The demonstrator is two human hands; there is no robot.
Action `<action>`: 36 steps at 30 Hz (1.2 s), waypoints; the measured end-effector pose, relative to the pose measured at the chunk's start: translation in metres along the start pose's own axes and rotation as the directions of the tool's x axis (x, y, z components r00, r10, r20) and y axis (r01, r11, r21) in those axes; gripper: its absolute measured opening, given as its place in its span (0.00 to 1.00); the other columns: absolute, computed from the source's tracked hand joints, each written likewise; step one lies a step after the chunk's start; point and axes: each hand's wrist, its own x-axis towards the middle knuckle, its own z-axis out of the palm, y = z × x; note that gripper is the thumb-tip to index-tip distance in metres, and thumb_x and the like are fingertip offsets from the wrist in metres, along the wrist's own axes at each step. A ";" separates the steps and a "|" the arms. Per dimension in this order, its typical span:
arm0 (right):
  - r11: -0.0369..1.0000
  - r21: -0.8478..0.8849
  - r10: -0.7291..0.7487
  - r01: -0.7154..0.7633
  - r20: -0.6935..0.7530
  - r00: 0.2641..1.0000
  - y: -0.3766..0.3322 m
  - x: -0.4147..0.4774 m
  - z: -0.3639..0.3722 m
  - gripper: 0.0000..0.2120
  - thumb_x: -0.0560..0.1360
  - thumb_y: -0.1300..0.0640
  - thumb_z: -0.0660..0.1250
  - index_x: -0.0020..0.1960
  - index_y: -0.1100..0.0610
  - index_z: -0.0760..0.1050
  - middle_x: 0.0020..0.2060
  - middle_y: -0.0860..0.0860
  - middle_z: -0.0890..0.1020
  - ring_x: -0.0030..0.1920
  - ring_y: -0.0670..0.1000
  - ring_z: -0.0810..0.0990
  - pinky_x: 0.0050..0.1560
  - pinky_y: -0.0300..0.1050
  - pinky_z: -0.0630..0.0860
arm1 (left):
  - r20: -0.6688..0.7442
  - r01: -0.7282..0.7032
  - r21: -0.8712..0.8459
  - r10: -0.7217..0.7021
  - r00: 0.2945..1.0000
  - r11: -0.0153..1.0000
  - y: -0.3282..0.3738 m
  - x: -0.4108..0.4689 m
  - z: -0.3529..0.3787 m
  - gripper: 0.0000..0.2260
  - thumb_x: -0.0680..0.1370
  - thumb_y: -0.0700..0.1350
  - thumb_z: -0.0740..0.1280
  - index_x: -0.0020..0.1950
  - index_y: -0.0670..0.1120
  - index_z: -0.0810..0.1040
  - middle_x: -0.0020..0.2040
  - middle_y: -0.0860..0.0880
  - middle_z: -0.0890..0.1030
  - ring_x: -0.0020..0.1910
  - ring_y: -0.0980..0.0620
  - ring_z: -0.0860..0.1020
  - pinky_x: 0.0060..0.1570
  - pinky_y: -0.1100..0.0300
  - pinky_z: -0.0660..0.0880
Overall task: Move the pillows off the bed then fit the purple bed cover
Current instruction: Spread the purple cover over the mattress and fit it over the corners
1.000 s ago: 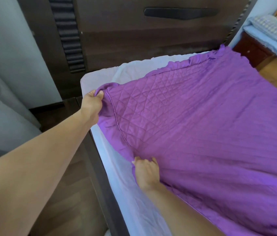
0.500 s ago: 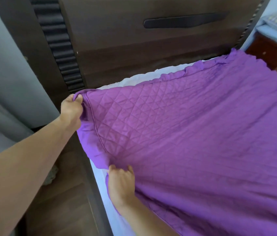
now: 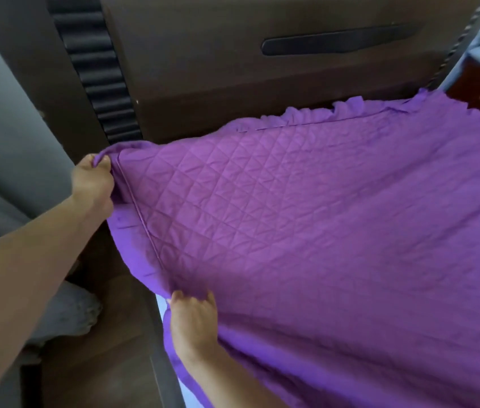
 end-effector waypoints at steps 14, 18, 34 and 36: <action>0.548 0.725 0.467 -0.418 0.149 0.872 0.069 0.110 -0.093 0.28 0.75 0.40 0.61 0.68 0.57 0.68 0.52 0.53 0.79 0.60 0.59 0.76 0.63 0.57 0.70 | 0.705 -0.661 0.344 0.281 0.651 0.667 -0.047 -0.096 0.033 0.08 0.79 0.43 0.61 0.40 0.46 0.71 0.36 0.49 0.74 0.37 0.47 0.75 0.40 0.57 0.70; 0.657 0.588 0.457 -0.471 0.186 0.870 0.096 0.125 -0.105 0.29 0.74 0.51 0.67 0.71 0.57 0.62 0.59 0.58 0.78 0.62 0.58 0.75 0.62 0.51 0.71 | 0.875 -0.871 0.197 0.321 0.363 0.450 -0.073 -0.126 0.044 0.14 0.77 0.50 0.54 0.43 0.45 0.74 0.41 0.47 0.79 0.43 0.45 0.77 0.43 0.55 0.72; 0.878 -0.103 0.454 -0.468 -0.133 0.881 0.194 0.063 -0.060 0.26 0.67 0.63 0.67 0.65 0.56 0.71 0.58 0.58 0.76 0.54 0.61 0.75 0.59 0.59 0.66 | 0.788 -0.639 0.567 -0.116 0.605 0.520 -0.152 -0.102 0.061 0.20 0.80 0.49 0.59 0.72 0.52 0.65 0.72 0.51 0.69 0.69 0.47 0.68 0.67 0.53 0.65; 0.968 -0.175 0.134 -0.179 -0.239 0.962 0.184 0.073 -0.055 0.22 0.67 0.60 0.65 0.61 0.53 0.75 0.59 0.55 0.76 0.55 0.58 0.75 0.60 0.60 0.64 | 0.832 -0.725 0.549 -0.188 0.522 0.417 -0.163 -0.117 0.068 0.21 0.81 0.51 0.56 0.74 0.53 0.62 0.74 0.53 0.64 0.71 0.48 0.65 0.68 0.53 0.64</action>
